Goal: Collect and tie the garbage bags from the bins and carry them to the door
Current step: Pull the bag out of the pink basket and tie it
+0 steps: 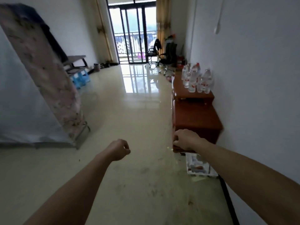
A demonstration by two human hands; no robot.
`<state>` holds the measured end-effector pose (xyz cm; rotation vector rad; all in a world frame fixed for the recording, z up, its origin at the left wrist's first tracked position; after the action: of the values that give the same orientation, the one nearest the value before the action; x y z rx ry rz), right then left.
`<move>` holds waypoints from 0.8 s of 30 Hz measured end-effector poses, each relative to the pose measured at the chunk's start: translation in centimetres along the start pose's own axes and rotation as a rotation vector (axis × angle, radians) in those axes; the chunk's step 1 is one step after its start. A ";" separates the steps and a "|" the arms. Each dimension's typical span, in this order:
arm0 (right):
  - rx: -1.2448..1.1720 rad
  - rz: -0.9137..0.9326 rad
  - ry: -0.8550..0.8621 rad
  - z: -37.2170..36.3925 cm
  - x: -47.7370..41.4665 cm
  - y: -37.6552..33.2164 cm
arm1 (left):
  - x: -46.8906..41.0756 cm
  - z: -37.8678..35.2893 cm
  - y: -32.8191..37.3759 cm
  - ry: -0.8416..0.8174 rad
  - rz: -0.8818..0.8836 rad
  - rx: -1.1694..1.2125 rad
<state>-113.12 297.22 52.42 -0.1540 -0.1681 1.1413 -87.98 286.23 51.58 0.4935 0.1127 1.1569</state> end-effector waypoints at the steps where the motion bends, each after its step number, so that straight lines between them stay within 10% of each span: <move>1: 0.005 0.055 0.008 -0.2 -2.9 -2.2 | -1.9 1.0 -1.9 0.017 0.040 0.008; 24: 0.045 0.148 -0.007 -0.9 -68.1 -22.6 | -62.2 18.1 -15.4 0.061 0.100 0.026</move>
<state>-120.51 225.90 52.51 -0.1243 -0.1394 1.2921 -94.33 219.91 50.84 0.4919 0.1571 1.2701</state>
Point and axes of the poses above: each hand's wrist, its own x-axis away from the middle knuckle, its own z-axis out of the back of the hand, y = z × x, the point moved 9 cm from there along -x, towards the middle knuckle, and after that the axes turned 11 degrees about y, right-handed, at the moved point
